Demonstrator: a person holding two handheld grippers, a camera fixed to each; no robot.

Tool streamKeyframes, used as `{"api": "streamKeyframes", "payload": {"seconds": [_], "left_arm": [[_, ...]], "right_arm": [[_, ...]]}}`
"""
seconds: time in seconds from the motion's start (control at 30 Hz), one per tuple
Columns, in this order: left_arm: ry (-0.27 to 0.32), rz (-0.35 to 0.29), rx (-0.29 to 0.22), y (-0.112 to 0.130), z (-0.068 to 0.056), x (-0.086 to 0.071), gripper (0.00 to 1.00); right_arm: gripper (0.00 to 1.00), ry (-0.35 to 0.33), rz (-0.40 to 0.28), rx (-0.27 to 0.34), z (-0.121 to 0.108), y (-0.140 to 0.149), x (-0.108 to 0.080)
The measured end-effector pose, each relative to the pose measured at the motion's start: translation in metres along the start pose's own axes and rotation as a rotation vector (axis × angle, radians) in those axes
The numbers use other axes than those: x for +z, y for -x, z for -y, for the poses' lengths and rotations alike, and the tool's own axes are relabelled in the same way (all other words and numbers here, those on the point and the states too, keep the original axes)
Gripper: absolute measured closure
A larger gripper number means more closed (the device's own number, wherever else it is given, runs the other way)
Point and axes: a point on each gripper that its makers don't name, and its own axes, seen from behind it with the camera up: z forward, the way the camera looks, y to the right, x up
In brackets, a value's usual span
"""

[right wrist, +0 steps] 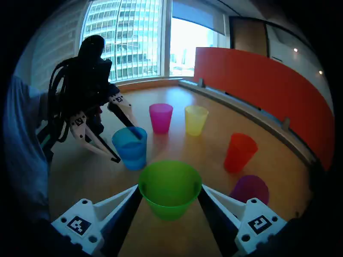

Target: Pour water

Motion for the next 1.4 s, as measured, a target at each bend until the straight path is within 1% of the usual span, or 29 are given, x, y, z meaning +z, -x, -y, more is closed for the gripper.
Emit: {"api": "streamKeyframes", "payload": {"seconds": [0.2,0.37,0.6,0.93,1.07,1.27,1.4], "left_arm": [[-0.012,0.005,-0.002,0.005,0.002,-0.005,0.01],[-0.013,0.009,-0.013,0.011,0.002,-0.010,0.01],[-0.023,-0.003,-0.023,0.012,0.003,-0.018,0.01],[-0.019,-0.017,-0.039,0.010,0.000,-0.023,0.01],[-0.019,-0.019,-0.042,0.009,-0.001,-0.024,0.01],[-0.026,-0.028,-0.048,0.007,-0.001,-0.027,0.01],[-0.040,-0.035,-0.053,0.007,0.001,-0.032,0.01]], "right_arm": [[0.09,0.002,0.004,-0.003,0.000,0.004,0.004],[0.09,0.004,0.013,-0.004,0.000,0.010,0.008],[0.09,0.009,0.020,-0.018,0.000,0.014,0.011],[0.07,0.022,0.029,-0.023,-0.001,0.018,0.009],[0.00,0.027,0.031,-0.021,-0.002,0.019,0.007],[0.00,0.027,0.036,-0.023,0.000,0.021,0.004],[0.00,0.042,0.038,-0.027,-0.003,0.023,-0.002]]}}
